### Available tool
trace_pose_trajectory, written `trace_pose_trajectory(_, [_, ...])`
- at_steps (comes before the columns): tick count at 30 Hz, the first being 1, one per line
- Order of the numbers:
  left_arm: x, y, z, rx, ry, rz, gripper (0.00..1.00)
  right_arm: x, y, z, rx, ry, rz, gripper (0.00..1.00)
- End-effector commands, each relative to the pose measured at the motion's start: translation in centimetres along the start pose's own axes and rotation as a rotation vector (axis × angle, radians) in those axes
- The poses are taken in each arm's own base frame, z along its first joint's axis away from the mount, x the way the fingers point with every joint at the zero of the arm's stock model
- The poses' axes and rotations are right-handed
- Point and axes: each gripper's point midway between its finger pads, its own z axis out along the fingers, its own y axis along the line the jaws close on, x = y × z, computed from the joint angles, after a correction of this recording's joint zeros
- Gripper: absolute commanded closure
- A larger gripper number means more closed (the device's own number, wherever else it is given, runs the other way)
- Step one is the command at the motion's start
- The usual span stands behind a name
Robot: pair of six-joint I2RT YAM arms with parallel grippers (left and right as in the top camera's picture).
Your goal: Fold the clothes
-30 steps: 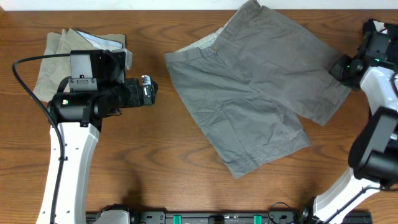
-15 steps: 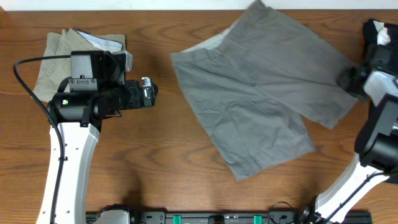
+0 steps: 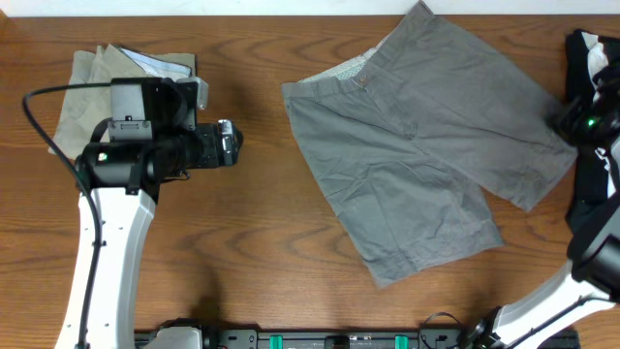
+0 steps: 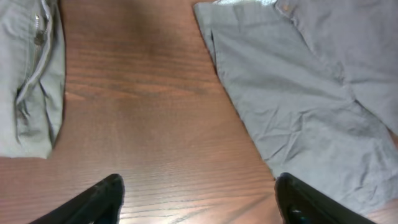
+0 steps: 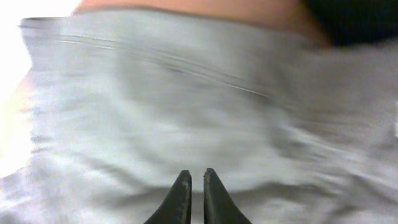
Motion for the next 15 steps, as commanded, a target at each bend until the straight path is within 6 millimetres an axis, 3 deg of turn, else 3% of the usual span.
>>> trace_pose_trajectory(1, [0.0, 0.1, 2.4, 0.016, 0.056, 0.026, 0.23, -0.5, 7.6, -3.5, -0.215, -0.031, -0.127, 0.93])
trace_pose_trajectory(4, [-0.1, -0.4, 5.9, 0.035, 0.100, 0.067, 0.22, -0.1, 11.7, -5.6, -0.257, -0.053, -0.200, 0.89])
trace_pose_trajectory(9, [-1.6, -2.0, 12.0, 0.076, 0.093, 0.118, 0.11, 2.1, 17.6, -8.7, -0.324, -0.043, -0.229, 0.84])
trace_pose_trajectory(15, [-3.7, -3.1, 18.3, 0.104, 0.066, 0.108, 0.09, 6.5, 20.7, -9.8, -0.343, 0.074, -0.238, 0.82])
